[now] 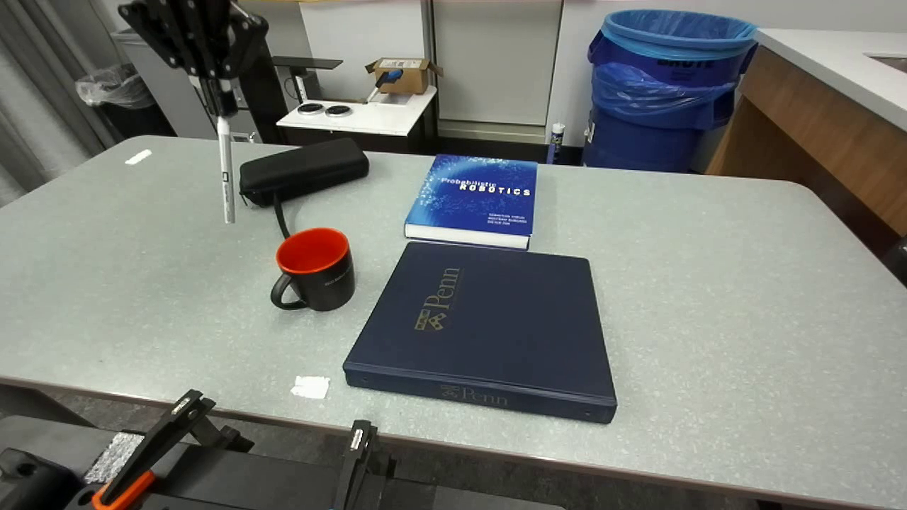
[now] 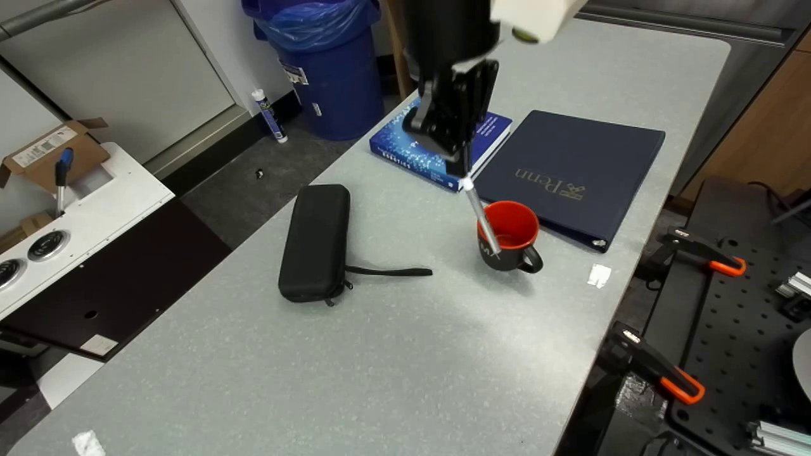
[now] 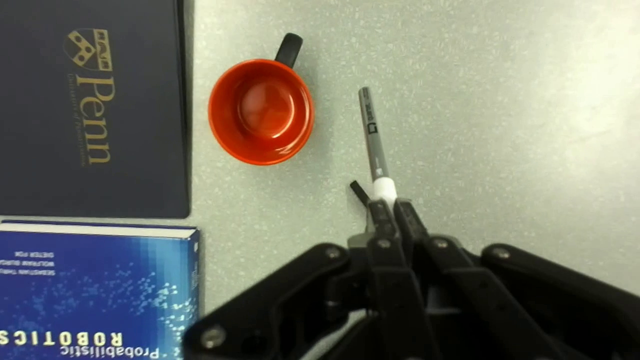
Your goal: Remove the pen from the mug and put it on the table
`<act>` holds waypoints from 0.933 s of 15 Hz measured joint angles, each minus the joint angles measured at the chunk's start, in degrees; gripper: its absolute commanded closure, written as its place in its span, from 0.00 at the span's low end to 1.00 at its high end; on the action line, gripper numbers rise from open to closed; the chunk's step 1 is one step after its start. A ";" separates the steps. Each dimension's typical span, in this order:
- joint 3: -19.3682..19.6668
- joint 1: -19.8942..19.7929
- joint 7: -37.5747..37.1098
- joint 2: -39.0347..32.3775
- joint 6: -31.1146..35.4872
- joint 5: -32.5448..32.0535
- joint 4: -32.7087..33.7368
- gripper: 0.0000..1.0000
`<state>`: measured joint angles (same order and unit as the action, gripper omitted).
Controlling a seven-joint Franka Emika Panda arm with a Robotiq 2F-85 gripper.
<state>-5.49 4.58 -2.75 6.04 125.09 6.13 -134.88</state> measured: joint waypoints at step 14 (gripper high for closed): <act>-0.09 3.42 -7.28 -32.44 4.96 -4.28 14.67 0.99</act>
<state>-5.59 8.00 -10.03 -26.41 130.05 1.85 -120.20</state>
